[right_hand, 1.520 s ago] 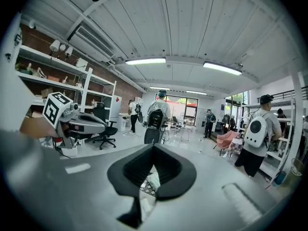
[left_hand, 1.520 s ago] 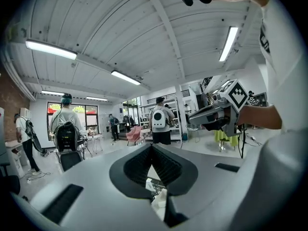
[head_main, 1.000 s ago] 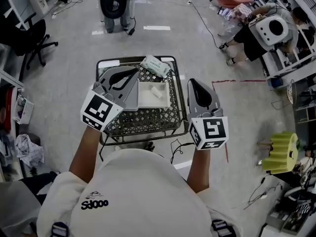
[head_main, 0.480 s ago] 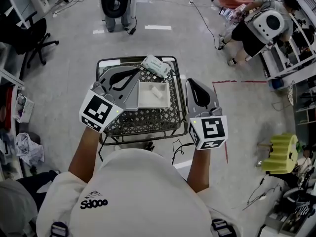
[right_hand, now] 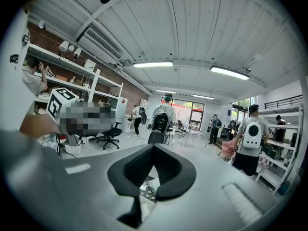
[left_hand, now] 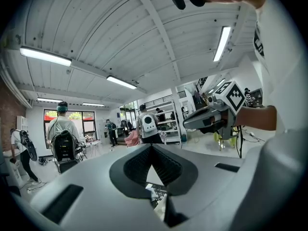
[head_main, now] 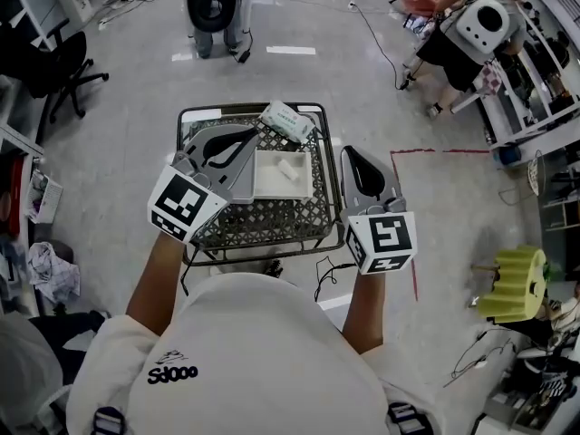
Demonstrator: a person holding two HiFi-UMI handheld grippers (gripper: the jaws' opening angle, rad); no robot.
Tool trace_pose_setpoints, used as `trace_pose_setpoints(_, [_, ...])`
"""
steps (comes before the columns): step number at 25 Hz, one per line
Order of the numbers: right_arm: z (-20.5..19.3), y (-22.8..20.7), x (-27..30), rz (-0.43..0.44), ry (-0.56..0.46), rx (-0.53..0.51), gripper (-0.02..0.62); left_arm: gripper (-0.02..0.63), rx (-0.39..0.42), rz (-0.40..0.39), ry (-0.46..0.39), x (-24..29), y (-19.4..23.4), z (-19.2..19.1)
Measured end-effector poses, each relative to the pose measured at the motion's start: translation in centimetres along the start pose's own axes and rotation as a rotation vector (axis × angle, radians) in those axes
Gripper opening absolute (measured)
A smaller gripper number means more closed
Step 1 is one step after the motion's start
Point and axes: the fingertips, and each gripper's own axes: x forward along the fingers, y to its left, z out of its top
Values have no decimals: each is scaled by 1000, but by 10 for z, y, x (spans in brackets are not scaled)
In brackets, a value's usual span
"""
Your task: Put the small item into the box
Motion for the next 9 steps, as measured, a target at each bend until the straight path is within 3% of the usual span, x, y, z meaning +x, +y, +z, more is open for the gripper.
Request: trace_pose_setpoints(9, [-8,1,1,4,9,4,9,5,-4,-1,7,1,0,-8])
